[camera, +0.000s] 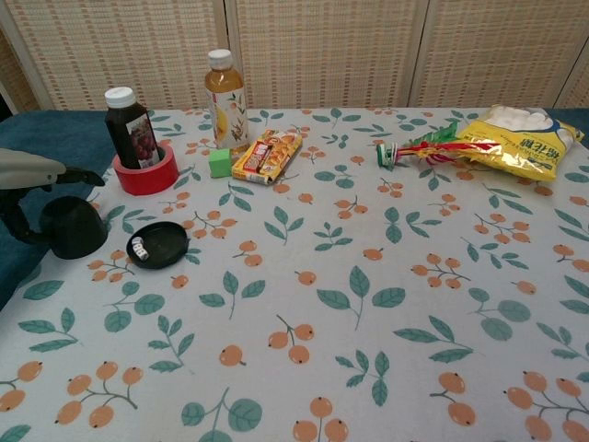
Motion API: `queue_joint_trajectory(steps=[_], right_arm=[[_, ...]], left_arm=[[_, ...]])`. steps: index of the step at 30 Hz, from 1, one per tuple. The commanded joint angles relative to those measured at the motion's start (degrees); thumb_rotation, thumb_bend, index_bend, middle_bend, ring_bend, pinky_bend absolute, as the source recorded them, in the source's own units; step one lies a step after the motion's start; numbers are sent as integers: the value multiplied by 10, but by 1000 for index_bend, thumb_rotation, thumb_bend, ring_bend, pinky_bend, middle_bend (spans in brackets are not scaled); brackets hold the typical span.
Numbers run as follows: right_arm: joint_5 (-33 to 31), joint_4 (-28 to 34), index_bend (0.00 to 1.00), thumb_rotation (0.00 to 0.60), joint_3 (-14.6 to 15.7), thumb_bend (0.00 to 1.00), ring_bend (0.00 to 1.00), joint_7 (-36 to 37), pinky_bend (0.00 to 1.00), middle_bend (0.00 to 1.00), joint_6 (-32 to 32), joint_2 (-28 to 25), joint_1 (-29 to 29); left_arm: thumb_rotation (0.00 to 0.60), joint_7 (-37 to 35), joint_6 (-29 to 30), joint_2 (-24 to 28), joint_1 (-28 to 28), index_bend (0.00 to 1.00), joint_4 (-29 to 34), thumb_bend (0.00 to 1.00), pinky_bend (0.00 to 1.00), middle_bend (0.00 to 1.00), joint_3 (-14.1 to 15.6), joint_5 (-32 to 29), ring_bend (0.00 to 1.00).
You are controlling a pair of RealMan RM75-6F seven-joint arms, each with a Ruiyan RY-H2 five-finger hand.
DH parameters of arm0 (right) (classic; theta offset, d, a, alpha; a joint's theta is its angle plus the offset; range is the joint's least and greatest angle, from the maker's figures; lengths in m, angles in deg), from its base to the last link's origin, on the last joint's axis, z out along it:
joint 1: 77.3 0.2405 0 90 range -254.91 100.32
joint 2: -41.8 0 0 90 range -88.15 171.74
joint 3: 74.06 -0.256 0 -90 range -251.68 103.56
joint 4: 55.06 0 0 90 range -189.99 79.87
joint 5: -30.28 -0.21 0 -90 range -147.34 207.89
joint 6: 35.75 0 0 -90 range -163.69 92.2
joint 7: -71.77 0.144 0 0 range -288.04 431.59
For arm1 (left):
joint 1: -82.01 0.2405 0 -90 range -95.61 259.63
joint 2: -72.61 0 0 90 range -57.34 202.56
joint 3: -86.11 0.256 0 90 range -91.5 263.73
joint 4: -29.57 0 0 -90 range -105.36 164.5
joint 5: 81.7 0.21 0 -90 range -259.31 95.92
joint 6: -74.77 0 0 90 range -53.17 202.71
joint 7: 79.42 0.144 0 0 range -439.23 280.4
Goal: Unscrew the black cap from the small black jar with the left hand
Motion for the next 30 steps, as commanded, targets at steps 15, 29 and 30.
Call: queue_joint_trajectory(steps=[15, 29, 30], right_arm=[[4, 1, 0, 600, 0, 194, 0, -1, 0, 0, -5, 1, -1], [-4, -20, 0, 600, -19, 194, 0, -35, 0, 0, -34, 29, -13], [-4, -20, 0, 600, -20, 195, 0, -40, 0, 0, -36, 31, -14]], left_arm=[[600, -182, 158, 103, 95, 0, 141, 331, 176, 0, -44, 212, 0], [600, -279, 484, 33, 350, 0, 48, 359, 45, 0, 72, 440, 0], [600, -278, 474, 38, 351, 0, 49, 358, 41, 0, 72, 435, 0]])
